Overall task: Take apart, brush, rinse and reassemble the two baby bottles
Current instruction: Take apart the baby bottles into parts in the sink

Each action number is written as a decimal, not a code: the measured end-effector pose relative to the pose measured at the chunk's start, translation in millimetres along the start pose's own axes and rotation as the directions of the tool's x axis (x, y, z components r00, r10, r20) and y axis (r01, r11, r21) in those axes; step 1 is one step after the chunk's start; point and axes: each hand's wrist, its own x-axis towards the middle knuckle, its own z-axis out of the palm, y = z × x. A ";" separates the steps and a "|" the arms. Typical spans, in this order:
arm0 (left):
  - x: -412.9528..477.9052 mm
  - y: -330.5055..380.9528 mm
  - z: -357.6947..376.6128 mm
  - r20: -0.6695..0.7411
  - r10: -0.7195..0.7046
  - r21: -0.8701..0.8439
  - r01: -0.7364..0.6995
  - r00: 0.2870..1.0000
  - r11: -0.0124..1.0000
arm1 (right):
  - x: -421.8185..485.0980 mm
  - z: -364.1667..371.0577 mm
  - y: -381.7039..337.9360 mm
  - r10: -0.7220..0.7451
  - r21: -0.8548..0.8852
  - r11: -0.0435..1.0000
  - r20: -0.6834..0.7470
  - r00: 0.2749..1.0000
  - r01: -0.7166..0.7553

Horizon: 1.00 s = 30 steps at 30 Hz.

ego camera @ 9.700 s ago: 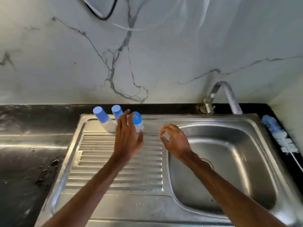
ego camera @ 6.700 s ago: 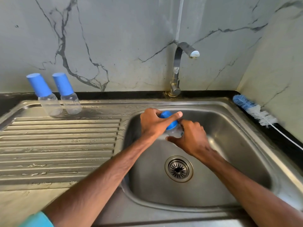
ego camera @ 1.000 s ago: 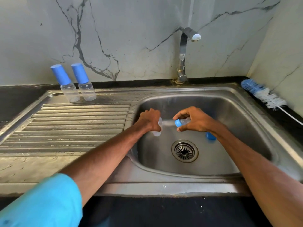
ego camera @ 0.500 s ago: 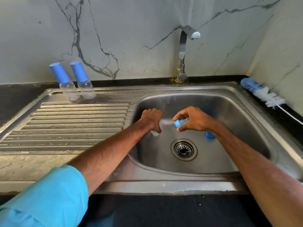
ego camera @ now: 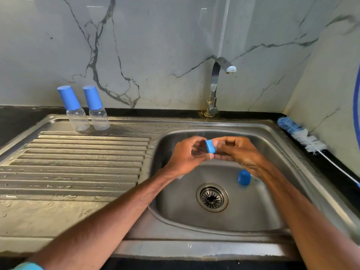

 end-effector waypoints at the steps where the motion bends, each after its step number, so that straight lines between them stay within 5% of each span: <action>1: 0.0 -0.8 -0.7 0.002 -0.003 -0.037 0.003 1.000 0.999 | -1.2 -2.5 -1.0 0.009 0.021 1.000 0.012 1.000 -0.009; 10: -7.5 -0.3 2.3 0.087 0.032 -0.167 -0.017 0.996 0.986 | -6.9 -11.7 -0.4 0.028 0.154 0.988 -0.004 1.000 -0.028; 21: -9.7 11.3 -2.2 0.261 0.155 0.118 -0.191 0.953 0.975 | -11.7 -5.2 -2.5 0.067 -0.056 0.996 -0.030 0.997 -0.069; 30: -12.7 5.8 -8.5 0.363 0.049 -0.025 -0.043 0.930 0.999 | -17.6 -3.4 -6.4 0.084 -0.171 0.983 0.057 0.995 -0.073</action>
